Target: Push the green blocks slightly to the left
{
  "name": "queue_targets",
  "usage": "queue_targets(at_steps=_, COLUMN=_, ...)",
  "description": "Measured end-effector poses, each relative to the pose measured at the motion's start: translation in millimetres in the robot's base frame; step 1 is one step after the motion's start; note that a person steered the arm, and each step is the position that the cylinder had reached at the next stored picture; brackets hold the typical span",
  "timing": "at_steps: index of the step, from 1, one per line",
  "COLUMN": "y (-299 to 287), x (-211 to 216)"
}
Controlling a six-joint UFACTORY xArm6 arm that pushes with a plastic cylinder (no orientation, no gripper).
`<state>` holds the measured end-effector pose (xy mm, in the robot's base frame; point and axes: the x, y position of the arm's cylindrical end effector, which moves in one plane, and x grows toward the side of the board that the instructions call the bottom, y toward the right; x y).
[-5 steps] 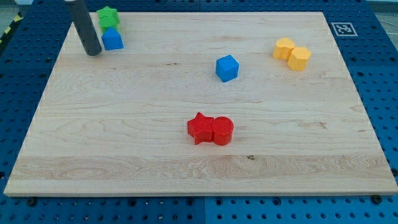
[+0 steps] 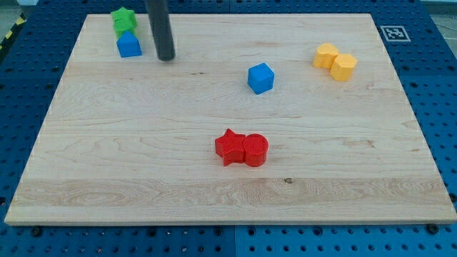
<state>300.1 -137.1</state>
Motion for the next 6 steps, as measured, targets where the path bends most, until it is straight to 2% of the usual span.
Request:
queue_targets(at_steps=2, y=-45.6, x=-44.6)
queue_targets(at_steps=4, y=-79.0, x=-63.5)
queue_targets(at_steps=6, y=-20.4, x=-63.7)
